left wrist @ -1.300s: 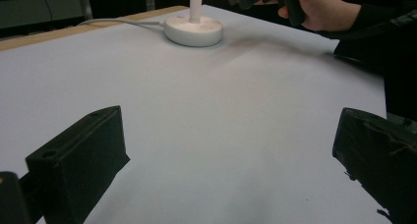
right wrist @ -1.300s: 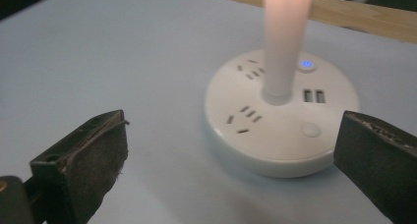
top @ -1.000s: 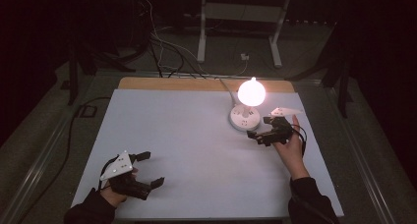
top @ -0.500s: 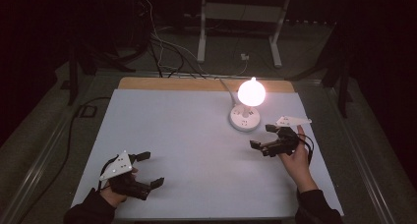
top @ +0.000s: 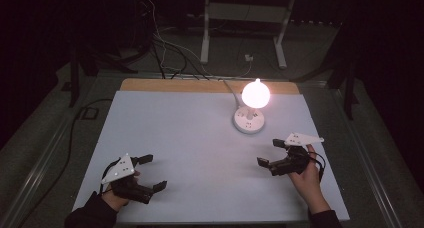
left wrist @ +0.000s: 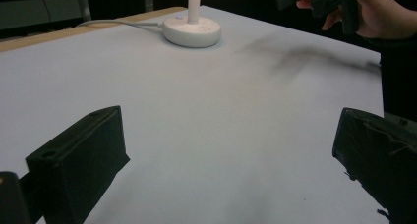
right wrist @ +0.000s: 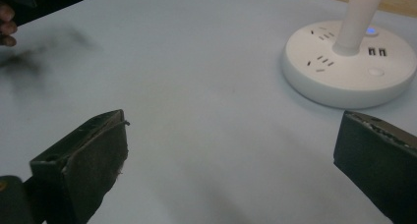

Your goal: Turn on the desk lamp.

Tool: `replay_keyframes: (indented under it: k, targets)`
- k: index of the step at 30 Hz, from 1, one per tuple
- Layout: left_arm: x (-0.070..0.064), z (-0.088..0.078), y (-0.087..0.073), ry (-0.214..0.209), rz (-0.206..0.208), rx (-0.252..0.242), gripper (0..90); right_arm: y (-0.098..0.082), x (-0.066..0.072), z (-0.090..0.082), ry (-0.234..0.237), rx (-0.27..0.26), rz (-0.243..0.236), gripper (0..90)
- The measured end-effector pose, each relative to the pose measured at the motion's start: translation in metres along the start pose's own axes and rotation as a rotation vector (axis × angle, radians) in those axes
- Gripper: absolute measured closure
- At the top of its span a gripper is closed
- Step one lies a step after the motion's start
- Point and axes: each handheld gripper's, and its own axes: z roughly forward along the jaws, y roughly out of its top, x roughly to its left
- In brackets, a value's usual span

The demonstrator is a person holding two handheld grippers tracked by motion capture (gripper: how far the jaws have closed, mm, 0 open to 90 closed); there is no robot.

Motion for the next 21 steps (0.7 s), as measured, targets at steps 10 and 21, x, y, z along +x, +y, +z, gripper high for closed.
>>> replay_keyframes:
  k: [10,21]
  targets:
    - [0.000,0.000,0.000,0.001,0.003,0.005,0.3,-0.027,0.006,-0.014,-0.028,0.025,0.014,0.0]
    - [-0.001,0.000,0.000,0.001,0.006,0.006,0.3,-0.053,0.008,-0.027,-0.058,0.052,0.036,0.0]
